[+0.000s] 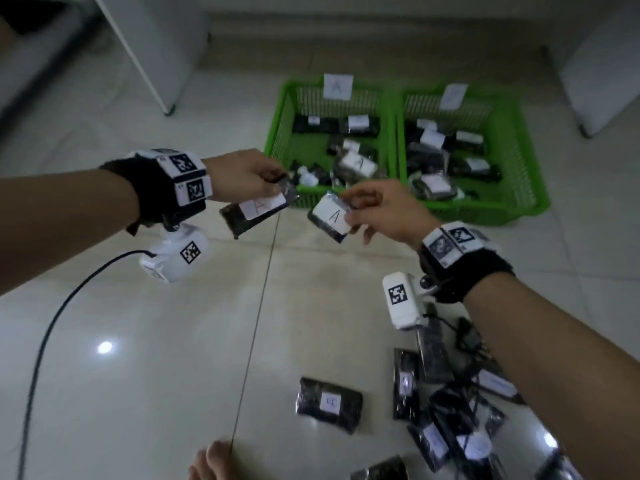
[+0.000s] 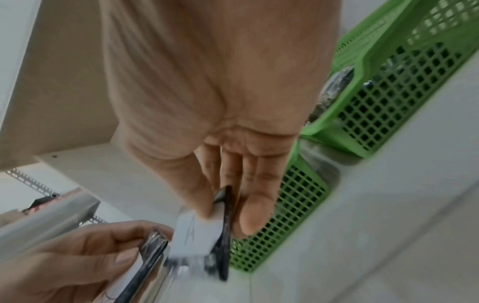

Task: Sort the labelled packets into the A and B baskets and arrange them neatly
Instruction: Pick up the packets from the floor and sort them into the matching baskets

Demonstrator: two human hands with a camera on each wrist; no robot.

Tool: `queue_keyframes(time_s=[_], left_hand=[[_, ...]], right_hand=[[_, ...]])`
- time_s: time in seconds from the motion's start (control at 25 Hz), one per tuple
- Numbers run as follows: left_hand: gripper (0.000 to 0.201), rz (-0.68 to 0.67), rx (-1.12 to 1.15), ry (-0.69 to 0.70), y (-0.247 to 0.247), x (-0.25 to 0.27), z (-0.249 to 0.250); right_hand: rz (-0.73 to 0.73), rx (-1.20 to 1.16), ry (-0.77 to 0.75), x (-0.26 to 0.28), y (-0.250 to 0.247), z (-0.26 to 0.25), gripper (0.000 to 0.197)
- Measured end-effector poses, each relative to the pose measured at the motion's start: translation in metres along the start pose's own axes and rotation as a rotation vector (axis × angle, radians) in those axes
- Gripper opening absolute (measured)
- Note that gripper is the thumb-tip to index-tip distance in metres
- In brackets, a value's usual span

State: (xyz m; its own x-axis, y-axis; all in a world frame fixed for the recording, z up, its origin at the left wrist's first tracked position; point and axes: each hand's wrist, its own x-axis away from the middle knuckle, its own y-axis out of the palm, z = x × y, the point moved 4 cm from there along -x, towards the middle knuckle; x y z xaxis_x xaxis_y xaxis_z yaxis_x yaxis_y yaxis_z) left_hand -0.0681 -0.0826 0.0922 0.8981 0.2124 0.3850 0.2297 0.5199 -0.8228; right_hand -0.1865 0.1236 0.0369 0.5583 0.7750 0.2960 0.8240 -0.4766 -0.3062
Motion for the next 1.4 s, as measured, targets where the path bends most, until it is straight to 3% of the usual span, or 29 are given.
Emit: queue_keyframes(time_s=[0.08,0.2,0.28,0.36,0.52,0.64,0.72,0.88,1.0,1.08,1.2,1.4], left_hand=[[0.014,0.047,0.019,-0.062,-0.039,-0.006,0.001],[0.027,0.134,0.018,-0.09,-0.097,-0.016,0.018],[0.021,0.247,0.047,-0.099,-0.126,-0.026,0.028],[0.015,0.309,0.246,-0.134,-0.139,-0.035,0.037],[0.019,0.243,0.792,-0.158,-0.161,-0.051,0.077],[0.011,0.32,0.969,-0.153,-0.184,-0.067,0.107],[0.014,0.282,1.021,-0.181,-0.179,-0.083,0.122],[0.019,0.183,0.838,-0.298,-0.13,-0.124,0.123],[0.006,0.166,0.733,-0.295,-0.089,-0.157,0.097],[0.022,0.181,0.535,-0.273,-0.07,-0.175,0.071],[0.005,0.21,0.261,-0.259,-0.048,-0.19,0.032],[0.015,0.221,0.041,-0.296,-0.01,-0.197,-0.022]], right_hand=[[0.173,-0.015,-0.032,-0.021,-0.012,-0.015,0.029],[0.348,0.005,-0.079,-0.045,-0.03,-0.031,0.035],[0.436,0.057,-0.122,-0.054,-0.038,-0.038,0.042],[0.467,0.137,-0.196,-0.061,-0.036,-0.047,0.044],[0.499,0.184,-0.251,-0.076,-0.033,-0.047,0.032],[0.533,0.196,-0.226,-0.082,-0.034,-0.039,0.031],[0.545,0.224,-0.199,-0.084,-0.038,-0.036,0.031],[0.588,0.326,-0.098,-0.087,-0.058,-0.018,0.026],[0.544,0.373,0.023,-0.09,-0.06,0.005,0.025],[0.515,0.475,0.08,-0.091,-0.056,0.018,0.03],[0.481,0.597,0.071,-0.09,-0.046,0.026,0.039],[0.601,0.658,-0.017,-0.073,-0.031,0.021,0.05]])
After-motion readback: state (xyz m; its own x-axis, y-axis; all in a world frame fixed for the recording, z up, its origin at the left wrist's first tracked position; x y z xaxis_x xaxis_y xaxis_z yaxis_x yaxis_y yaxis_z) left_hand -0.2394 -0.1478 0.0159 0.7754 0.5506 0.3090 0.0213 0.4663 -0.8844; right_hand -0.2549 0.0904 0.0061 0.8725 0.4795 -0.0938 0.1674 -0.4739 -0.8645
